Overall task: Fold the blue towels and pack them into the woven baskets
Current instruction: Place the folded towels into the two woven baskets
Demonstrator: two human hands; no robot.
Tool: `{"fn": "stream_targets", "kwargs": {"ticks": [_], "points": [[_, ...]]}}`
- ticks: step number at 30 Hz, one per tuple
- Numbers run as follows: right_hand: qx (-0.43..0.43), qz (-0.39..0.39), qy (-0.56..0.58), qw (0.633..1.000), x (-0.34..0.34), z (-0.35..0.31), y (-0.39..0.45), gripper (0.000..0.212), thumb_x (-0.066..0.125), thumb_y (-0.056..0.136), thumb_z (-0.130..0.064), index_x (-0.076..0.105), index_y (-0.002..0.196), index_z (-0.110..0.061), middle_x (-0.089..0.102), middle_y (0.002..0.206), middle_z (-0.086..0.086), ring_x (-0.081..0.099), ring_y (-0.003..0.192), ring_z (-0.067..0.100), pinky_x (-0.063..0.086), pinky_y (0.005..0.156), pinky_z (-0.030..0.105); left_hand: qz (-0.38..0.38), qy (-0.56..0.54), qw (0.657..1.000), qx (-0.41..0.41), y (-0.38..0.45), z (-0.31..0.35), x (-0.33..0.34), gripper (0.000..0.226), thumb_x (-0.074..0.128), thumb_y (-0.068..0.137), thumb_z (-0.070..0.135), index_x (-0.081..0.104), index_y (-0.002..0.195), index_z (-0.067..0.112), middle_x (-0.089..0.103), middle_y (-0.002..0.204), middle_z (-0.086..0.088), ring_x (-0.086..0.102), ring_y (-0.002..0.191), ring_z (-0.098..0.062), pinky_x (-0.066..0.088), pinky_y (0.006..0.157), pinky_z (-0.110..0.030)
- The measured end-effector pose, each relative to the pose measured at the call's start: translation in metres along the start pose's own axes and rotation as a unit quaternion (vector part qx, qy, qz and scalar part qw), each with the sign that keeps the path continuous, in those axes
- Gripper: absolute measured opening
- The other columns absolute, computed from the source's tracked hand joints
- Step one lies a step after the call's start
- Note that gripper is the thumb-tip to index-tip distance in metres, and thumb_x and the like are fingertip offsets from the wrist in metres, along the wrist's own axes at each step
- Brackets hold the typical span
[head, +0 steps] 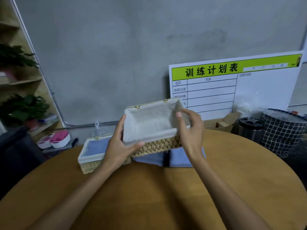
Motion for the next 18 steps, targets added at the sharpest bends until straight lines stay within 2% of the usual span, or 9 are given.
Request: {"fn": "stream_targets", "kwargs": {"ticks": [3, 6, 8, 10, 13, 16, 18], "points": [[0.003, -0.024, -0.004, 1.000, 0.011, -0.007, -0.050, 0.025, 0.066, 0.093, -0.040, 0.067, 0.114, -0.028, 0.063, 0.118, -0.016, 0.051, 0.117, 0.003, 0.043, 0.102, 0.036, 0.005, 0.000, 1.000, -0.024, -0.051, -0.010, -0.028, 0.111, 0.091, 0.062, 0.041, 0.023, 0.148, 0.061, 0.040, 0.144, 0.040, 0.043, 0.136, 0.003, 0.046, 0.109, -0.034], [0.025, -0.051, 0.002, 0.998, 0.013, -0.002, -0.098, 0.034, 0.065, 0.089, -0.047, 0.067, 0.115, -0.027, 0.063, 0.120, -0.014, 0.053, 0.119, 0.007, 0.043, 0.104, 0.041, 0.019, -0.008, 0.999, -0.047, -0.096, -0.018, -0.047, 0.108, 0.092, 0.059, 0.046, 0.024, 0.138, 0.073, 0.047, 0.142, 0.031, 0.047, 0.131, 0.005, 0.048, 0.100, -0.018], [0.047, -0.066, 0.001, 0.997, 0.010, 0.003, -0.128, 0.036, 0.064, 0.087, -0.051, 0.067, 0.114, -0.028, 0.062, 0.122, -0.012, 0.052, 0.121, 0.009, 0.043, 0.105, 0.044, 0.023, -0.001, 0.998, -0.058, -0.122, -0.021, -0.055, 0.108, 0.094, 0.058, 0.049, 0.025, 0.138, 0.073, 0.048, 0.138, 0.037, 0.048, 0.130, 0.005, 0.047, 0.097, -0.015], [0.065, -0.077, 0.004, 0.995, 0.003, 0.005, -0.155, 0.037, 0.063, 0.084, -0.057, 0.066, 0.113, -0.032, 0.059, 0.123, -0.008, 0.051, 0.123, 0.012, 0.043, 0.104, 0.045, 0.017, 0.003, 0.998, -0.061, -0.143, -0.021, -0.059, 0.109, 0.095, 0.057, 0.045, 0.028, 0.140, 0.069, 0.048, 0.137, 0.040, 0.049, 0.129, 0.006, 0.049, 0.098, -0.018], [0.078, -0.078, 0.013, 0.994, -0.011, 0.003, -0.186, 0.039, 0.062, 0.081, -0.065, 0.065, 0.110, -0.039, 0.055, 0.125, -0.006, 0.050, 0.124, 0.017, 0.043, 0.105, 0.042, 0.005, 0.008, 0.997, -0.070, -0.168, -0.024, -0.062, 0.111, 0.096, 0.055, 0.041, 0.031, 0.142, 0.066, 0.049, 0.140, 0.035, 0.050, 0.129, 0.004, 0.050, 0.101, -0.029], [0.074, -0.085, 0.005, 0.994, -0.026, 0.002, -0.205, 0.034, 0.064, 0.081, -0.057, 0.064, 0.110, -0.040, 0.052, 0.127, -0.005, 0.049, 0.126, 0.019, 0.041, 0.104, 0.037, -0.003, 0.029, 0.996, -0.079, -0.190, -0.033, -0.059, 0.114, 0.098, 0.055, 0.036, 0.030, 0.142, 0.065, 0.047, 0.144, 0.030, 0.047, 0.135, 0.000, 0.047, 0.108, -0.042], [0.063, -0.088, -0.003, 0.994, -0.034, 0.001, -0.213, 0.032, 0.065, 0.081, -0.051, 0.064, 0.110, -0.039, 0.051, 0.127, -0.003, 0.049, 0.125, 0.020, 0.040, 0.102, 0.031, -0.001, 0.049, 0.995, -0.083, -0.205, -0.042, -0.055, 0.116, 0.096, 0.051, 0.044, 0.029, 0.145, 0.062, 0.047, 0.147, 0.026, 0.044, 0.138, -0.004, 0.044, 0.110, -0.048]]}}
Point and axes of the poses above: each hand's wrist, its own y-axis towards the middle knuckle, its own x-axis out of the palm, z = x × y, the point moved 3 cm from there along y, towards the middle knuckle
